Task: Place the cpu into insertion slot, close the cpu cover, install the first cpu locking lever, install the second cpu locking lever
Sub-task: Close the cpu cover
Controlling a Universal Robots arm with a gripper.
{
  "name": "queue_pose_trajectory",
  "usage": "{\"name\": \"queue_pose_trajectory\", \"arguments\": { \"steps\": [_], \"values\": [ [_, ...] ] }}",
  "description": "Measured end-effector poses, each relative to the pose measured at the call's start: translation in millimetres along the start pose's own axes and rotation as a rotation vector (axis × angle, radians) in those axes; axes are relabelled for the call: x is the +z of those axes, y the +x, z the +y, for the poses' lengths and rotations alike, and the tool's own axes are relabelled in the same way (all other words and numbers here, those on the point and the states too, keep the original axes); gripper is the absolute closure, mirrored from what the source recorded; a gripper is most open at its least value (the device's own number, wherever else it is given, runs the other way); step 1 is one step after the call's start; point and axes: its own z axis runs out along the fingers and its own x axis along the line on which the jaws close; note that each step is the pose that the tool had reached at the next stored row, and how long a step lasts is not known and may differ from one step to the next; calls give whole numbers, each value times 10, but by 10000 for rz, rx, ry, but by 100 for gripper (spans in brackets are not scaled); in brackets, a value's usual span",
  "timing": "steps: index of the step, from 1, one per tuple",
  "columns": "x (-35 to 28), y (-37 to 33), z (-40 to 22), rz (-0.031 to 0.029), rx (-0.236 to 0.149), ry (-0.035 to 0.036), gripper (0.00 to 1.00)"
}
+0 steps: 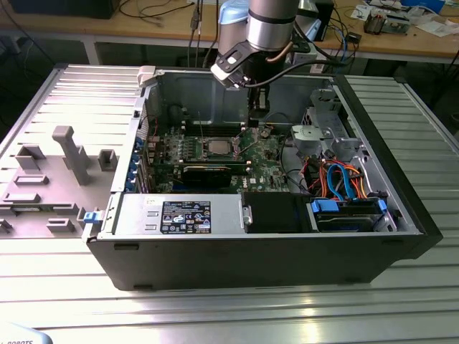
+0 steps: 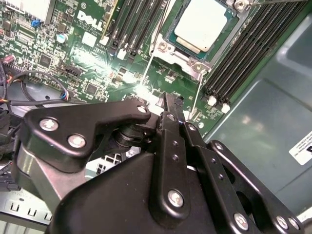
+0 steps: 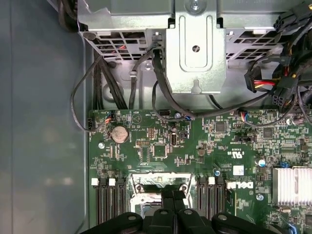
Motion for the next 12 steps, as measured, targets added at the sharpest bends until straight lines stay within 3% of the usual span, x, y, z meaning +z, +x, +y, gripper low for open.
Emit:
{"name": "queue_pose_trajectory", "arguments": {
  "steps": [8,12],
  "values": [
    [44,1,39,3,1,-1,89],
    [77,2,112,2,1,-1,89]
  ]
}}
